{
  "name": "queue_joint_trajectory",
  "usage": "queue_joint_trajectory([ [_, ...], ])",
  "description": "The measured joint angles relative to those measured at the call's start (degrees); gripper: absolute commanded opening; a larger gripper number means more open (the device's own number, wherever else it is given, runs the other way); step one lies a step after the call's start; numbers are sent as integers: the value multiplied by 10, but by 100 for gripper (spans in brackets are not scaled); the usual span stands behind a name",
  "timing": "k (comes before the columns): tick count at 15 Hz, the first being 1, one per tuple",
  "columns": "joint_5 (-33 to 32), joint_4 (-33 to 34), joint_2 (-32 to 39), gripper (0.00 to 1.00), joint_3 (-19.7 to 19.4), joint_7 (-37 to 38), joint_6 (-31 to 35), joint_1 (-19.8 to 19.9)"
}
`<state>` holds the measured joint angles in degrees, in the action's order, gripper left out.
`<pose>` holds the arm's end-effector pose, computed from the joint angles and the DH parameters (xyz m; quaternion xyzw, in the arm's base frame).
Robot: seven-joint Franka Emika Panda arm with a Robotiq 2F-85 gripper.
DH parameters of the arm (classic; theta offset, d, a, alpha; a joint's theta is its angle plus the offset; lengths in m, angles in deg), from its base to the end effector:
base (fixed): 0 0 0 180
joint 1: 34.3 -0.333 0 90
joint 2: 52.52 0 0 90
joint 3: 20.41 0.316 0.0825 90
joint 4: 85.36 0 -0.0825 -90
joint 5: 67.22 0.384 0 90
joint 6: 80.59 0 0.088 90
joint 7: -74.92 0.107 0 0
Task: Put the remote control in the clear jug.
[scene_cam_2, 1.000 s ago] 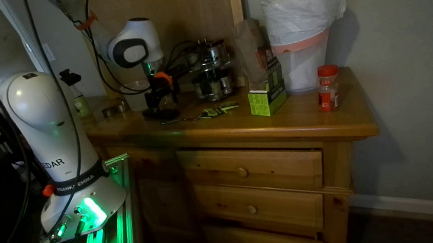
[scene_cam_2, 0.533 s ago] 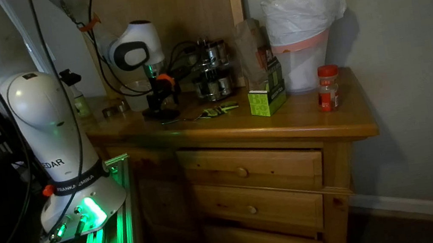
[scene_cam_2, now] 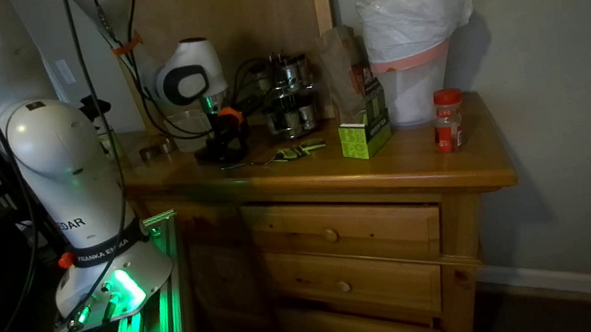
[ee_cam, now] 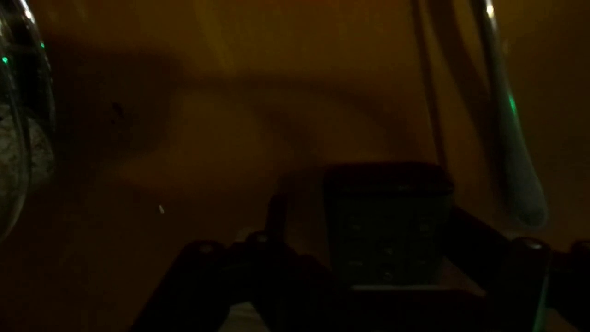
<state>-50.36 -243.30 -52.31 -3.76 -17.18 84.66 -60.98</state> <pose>0.3034 0.2633 0.2268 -0.5032 -0.8607 -0.0750 0.0171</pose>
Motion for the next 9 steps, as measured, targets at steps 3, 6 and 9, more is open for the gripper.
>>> queue_joint_trajectory([
  [3, -60, 2, 1, 35, 6, 40, 1, 15],
  [6, -82, 3, -1, 35, 11, 60, -5, 21],
  [9, -59, 7, -12, 35, 9, 50, -34, 21],
])
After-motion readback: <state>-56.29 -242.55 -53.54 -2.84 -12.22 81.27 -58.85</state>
